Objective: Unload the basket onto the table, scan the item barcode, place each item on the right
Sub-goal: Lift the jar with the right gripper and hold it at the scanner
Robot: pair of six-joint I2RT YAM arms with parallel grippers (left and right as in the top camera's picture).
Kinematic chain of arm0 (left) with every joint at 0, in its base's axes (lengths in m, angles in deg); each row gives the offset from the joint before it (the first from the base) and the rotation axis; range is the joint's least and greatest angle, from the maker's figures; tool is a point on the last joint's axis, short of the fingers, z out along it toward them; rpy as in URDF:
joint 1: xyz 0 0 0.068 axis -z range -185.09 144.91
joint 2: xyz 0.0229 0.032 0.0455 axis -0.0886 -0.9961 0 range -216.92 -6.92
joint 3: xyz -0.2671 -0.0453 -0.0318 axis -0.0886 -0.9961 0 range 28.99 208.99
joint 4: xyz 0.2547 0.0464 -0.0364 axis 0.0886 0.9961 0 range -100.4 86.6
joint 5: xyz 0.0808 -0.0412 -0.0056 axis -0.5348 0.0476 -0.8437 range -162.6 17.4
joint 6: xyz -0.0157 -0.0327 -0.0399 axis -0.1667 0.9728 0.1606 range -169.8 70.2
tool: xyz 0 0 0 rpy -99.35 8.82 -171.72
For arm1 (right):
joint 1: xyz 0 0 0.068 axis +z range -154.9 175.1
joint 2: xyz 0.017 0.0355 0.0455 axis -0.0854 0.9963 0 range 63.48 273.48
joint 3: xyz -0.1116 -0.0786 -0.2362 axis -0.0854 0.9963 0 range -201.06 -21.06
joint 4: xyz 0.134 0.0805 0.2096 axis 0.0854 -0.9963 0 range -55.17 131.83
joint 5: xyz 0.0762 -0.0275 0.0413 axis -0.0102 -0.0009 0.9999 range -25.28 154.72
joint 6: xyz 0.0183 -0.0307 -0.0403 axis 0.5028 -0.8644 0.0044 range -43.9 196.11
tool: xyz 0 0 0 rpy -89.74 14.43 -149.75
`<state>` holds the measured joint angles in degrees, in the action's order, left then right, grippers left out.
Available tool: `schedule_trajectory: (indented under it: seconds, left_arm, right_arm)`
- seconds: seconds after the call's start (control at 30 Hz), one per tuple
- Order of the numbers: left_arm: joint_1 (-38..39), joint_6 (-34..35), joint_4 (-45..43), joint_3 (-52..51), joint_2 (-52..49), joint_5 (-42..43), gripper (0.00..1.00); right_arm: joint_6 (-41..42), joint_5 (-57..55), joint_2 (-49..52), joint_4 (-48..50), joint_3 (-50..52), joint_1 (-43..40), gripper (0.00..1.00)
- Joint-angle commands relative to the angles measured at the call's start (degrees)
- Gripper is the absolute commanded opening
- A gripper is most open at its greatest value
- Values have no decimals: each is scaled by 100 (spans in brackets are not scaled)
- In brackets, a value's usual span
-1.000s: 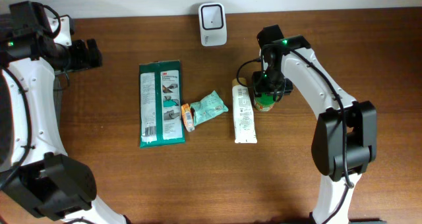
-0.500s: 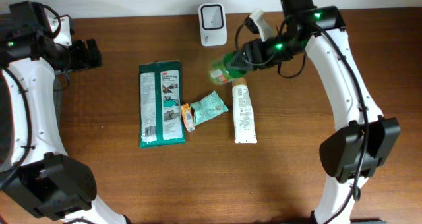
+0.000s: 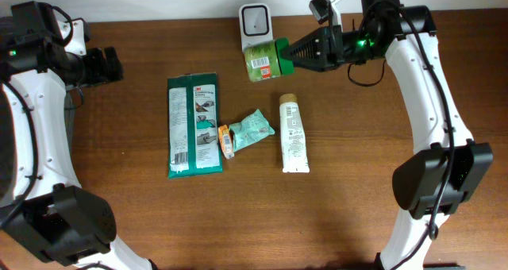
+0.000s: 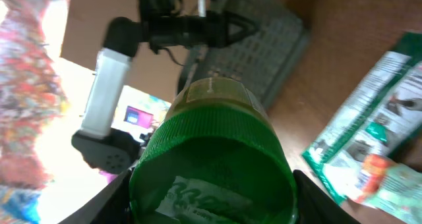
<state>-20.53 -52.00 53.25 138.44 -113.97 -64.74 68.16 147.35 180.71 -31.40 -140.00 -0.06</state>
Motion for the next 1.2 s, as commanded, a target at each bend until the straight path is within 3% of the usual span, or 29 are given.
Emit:
schedule_trajectory:
  seconds: [0.0,0.1,0.2,0.33,0.43,0.7,0.87,1.17]
  left_arm:
    - [0,-87,-9,35,33,-20,99]
    - [0,-87,-9,35,33,-22,99]
    - [0,-87,-9,35,33,-22,99]
    - [0,-87,-9,35,33,-22,99]
    - [0,-87,-9,35,33,-22,99]
    - [0,-87,-9,35,33,-22,99]
    - [0,-87,-9,35,33,-22,99]
    - [0,-87,-9,35,33,-20,99]
  right_arm:
    - [-15,-938,-223,238,-140,306,49]
    - [-11,-2424,-221,730,-140,863,49]
    - [-15,-5724,-142,1460,-127,1655,49]
    - [-57,-8478,245,2717,-125,2138,49]
    - [-807,-8784,627,3941,-125,2122,47]
    - [-4166,-8824,1574,6441,-125,2006,42]
    - [-4894,-8977,1864,7482,-125,1862,43]
    - [-5031,-8878,1941,7431,-125,1685,43]
